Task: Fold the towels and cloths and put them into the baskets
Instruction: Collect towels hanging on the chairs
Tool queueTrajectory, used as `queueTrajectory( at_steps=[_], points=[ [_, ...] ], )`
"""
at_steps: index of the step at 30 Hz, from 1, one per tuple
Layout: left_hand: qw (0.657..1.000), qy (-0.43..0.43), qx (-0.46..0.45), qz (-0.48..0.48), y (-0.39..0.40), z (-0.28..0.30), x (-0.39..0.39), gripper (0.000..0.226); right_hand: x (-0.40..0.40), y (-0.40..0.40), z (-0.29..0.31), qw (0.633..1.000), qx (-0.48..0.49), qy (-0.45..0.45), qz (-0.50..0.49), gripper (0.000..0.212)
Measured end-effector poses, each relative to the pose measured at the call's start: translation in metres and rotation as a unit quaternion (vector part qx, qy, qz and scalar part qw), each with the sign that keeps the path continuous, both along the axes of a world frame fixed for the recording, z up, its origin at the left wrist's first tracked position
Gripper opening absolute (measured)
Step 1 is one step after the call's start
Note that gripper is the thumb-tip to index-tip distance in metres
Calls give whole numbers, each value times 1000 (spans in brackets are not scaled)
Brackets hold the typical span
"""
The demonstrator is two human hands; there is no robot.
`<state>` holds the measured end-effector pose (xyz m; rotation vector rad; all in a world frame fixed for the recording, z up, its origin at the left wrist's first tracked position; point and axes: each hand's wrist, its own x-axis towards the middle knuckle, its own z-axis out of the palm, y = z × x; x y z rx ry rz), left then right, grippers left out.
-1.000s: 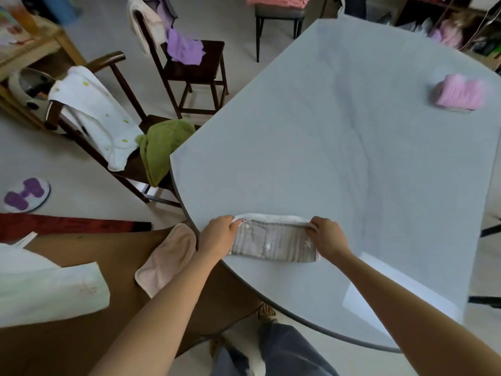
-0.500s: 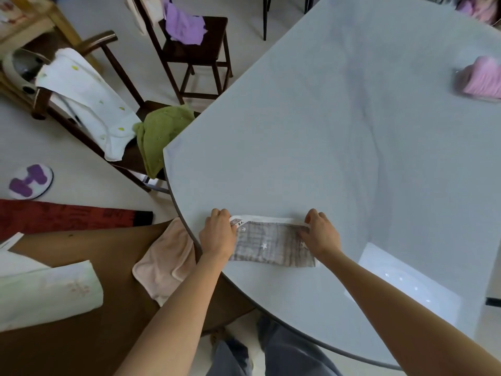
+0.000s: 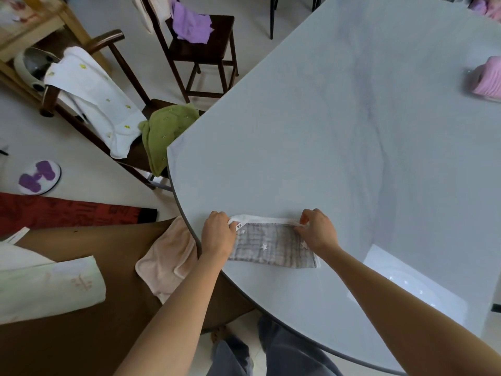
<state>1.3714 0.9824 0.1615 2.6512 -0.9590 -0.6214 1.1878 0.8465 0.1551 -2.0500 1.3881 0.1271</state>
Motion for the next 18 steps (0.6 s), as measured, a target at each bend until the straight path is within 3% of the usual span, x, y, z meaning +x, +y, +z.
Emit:
queueTrajectory(
  at_steps=[5,7,9,11,15,18],
  points=[
    [1000,14,-20,-17,2,-6,7,23,1,0,2,1000,13,-4,-12,11],
    [997,31,-15,-68,0,-7,10,34,0,1,2,997,41,-47,-42,20],
    [990,49,-12,-132,-3,-7,12,27,-2,1,6,991,65,-95,-62,24],
    [980,89,-33,-174,-4,-3,15,14,-4,0,15,985,74,-132,-78,22],
    [962,139,-129,-199,7,18,21,17,-7,-8,36,975,52,-192,-103,13],
    [952,141,-135,-237,14,52,22,18,-1,-15,48,984,25,-169,-59,5]
  ],
)
